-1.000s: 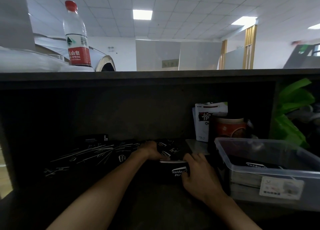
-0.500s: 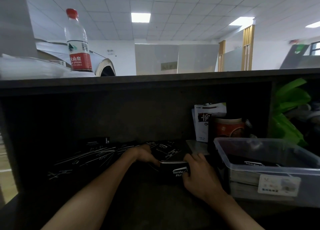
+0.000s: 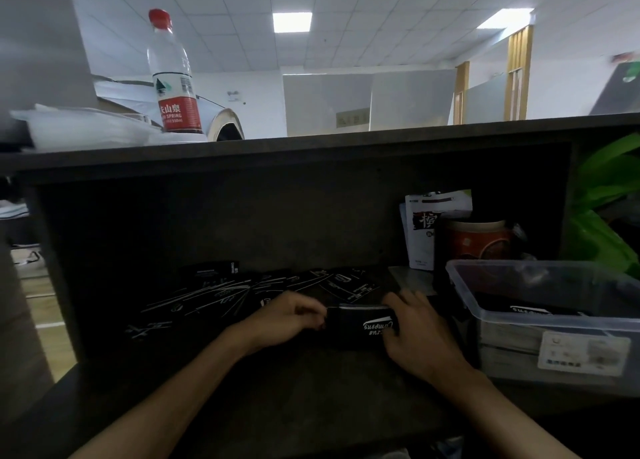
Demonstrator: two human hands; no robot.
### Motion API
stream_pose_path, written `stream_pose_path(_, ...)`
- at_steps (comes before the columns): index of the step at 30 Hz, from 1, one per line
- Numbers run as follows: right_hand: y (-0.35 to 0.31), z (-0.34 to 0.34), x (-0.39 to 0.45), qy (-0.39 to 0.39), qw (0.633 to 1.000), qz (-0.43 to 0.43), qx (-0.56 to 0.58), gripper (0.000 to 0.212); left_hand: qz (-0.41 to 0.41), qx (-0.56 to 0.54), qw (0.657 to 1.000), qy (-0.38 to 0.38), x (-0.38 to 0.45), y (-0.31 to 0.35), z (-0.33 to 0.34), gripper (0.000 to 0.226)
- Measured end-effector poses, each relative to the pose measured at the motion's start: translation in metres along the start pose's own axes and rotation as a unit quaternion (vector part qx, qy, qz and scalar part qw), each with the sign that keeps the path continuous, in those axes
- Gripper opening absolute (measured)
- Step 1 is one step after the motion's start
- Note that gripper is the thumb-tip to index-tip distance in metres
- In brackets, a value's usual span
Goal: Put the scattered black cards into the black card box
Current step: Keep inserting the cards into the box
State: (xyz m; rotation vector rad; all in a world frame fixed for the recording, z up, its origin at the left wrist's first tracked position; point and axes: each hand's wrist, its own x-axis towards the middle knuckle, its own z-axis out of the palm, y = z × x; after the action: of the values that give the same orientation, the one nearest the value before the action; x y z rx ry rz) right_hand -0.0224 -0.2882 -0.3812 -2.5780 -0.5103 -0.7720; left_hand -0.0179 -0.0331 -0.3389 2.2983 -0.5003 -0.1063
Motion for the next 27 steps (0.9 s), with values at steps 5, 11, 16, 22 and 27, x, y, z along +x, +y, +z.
stream_pose_path(5,0.000,-0.003,0.000,-0.001,1.000,-0.023,-0.015,0.029,-0.084,0.296,0.922,0.234,-0.015,-0.053,-0.031,0.034)
stream_pose_path(11,-0.006,-0.006,0.001,-0.021,1.000,-0.005,-0.021,0.022,-0.077,0.381,0.898,0.207,-0.042,-0.096,-0.037,0.069)
stream_pose_path(16,-0.040,0.002,0.003,-0.026,0.999,-0.024,0.015,0.025,-0.051,0.390,0.904,0.168,-0.031,-0.079,-0.020,0.059)
stream_pose_path(22,-0.045,0.009,-0.003,-0.011,0.999,-0.041,0.003,0.025,-0.048,0.333,0.918,0.208,-0.040,-0.070,-0.011,0.047)
stream_pose_path(27,-0.046,0.009,-0.004,-0.004,0.999,-0.043,-0.001,0.023,-0.029,0.355,0.910,0.212,-0.039,-0.060,-0.006,0.040)
